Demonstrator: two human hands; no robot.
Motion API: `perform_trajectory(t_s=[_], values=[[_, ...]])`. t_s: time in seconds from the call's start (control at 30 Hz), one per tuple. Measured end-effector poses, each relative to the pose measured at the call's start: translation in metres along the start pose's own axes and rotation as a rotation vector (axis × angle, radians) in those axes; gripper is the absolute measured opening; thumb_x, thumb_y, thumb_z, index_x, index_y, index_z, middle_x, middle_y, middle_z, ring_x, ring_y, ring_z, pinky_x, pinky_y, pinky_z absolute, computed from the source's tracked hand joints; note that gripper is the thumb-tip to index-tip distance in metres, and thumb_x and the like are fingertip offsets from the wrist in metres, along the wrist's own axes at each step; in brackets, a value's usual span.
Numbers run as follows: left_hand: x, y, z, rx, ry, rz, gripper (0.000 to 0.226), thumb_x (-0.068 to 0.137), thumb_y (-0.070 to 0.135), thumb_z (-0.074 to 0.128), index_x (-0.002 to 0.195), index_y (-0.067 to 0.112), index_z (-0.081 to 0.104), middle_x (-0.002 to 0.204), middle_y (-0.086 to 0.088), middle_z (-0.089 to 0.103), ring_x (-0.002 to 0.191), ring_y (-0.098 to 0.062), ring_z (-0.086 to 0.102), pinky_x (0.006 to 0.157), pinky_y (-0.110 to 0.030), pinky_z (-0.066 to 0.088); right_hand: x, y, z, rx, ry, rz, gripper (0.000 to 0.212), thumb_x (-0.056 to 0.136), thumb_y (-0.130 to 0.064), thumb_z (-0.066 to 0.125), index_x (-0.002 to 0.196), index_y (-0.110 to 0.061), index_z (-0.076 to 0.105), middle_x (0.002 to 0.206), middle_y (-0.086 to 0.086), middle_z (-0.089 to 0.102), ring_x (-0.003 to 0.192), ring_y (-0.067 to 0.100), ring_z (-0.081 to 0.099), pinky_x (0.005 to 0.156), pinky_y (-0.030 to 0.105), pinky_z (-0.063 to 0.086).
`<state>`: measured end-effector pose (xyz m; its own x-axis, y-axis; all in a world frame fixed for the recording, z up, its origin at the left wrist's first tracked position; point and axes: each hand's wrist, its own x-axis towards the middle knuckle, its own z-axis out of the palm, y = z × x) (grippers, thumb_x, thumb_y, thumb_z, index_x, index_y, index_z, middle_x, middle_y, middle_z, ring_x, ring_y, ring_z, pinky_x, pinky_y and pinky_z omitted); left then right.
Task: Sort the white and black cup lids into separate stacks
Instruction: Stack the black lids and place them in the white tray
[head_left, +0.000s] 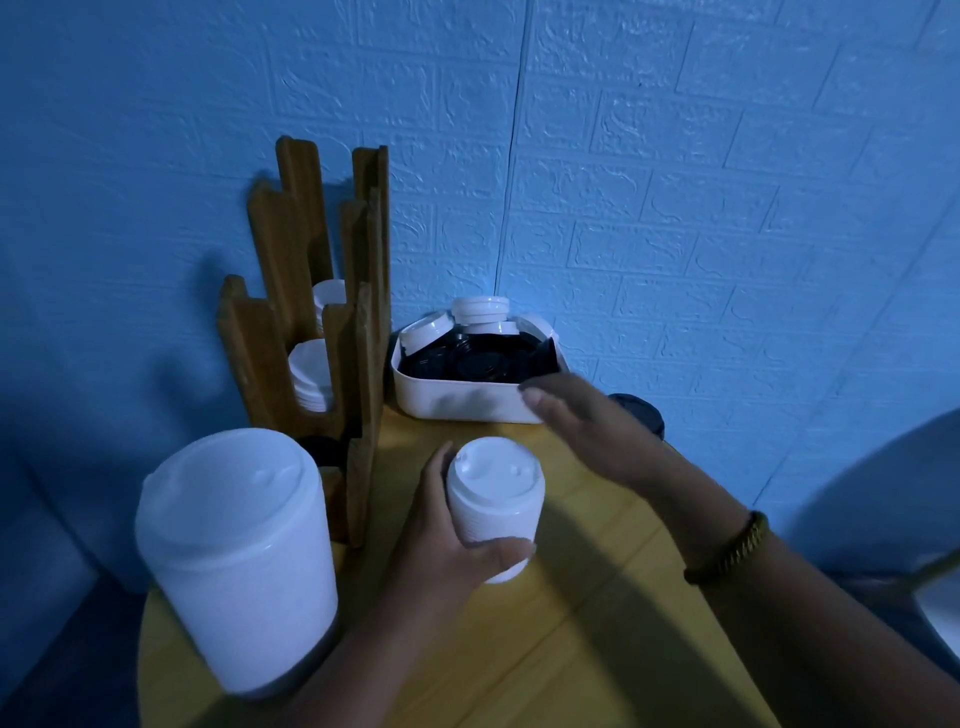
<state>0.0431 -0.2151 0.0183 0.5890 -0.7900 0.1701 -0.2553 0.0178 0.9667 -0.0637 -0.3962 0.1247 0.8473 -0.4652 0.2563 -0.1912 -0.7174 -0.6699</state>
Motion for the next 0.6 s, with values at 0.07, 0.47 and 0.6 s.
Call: perform_trajectory(t_s=[0.07,0.47,0.6], values=[[0.002,0.003,0.001,-0.024,-0.008,0.008,0.122,0.042,0.075,0.089,0.143,0.066,0.021,0.143,0.032,0.042,0.130,0.004,0.046,0.103,-0.032,0.047,0.029,0.018,-0.011,-0.093,0.123,-0.013,0.043,0.104,-0.045,0.043,0.094,-0.008,0.063,0.105,0.012,0.062,0.098,0.021,0.057,0.088,0.042,0.047],[0.007,0.004,0.000,-0.055,-0.037,-0.016,0.095,0.060,0.060,0.091,0.138,0.061,0.037,0.134,0.031,0.055,0.125,0.007,0.051,0.107,-0.032,0.047,0.166,0.080,-0.015,-0.506,-0.002,0.278,0.087,0.081,-0.087,0.014,0.122,-0.028,0.063,0.128,0.016,0.053,0.127,0.039,0.045,0.107,0.057,0.035],[0.008,0.003,0.000,-0.057,-0.034,-0.015,0.092,0.061,0.055,0.092,0.134,0.066,0.037,0.132,0.034,0.054,0.123,0.011,0.050,0.103,-0.024,0.047,0.170,0.078,-0.014,-0.548,-0.014,0.247,0.057,0.099,-0.062,0.033,0.108,-0.014,0.062,0.109,0.021,0.057,0.109,0.042,0.054,0.096,0.051,0.043]])
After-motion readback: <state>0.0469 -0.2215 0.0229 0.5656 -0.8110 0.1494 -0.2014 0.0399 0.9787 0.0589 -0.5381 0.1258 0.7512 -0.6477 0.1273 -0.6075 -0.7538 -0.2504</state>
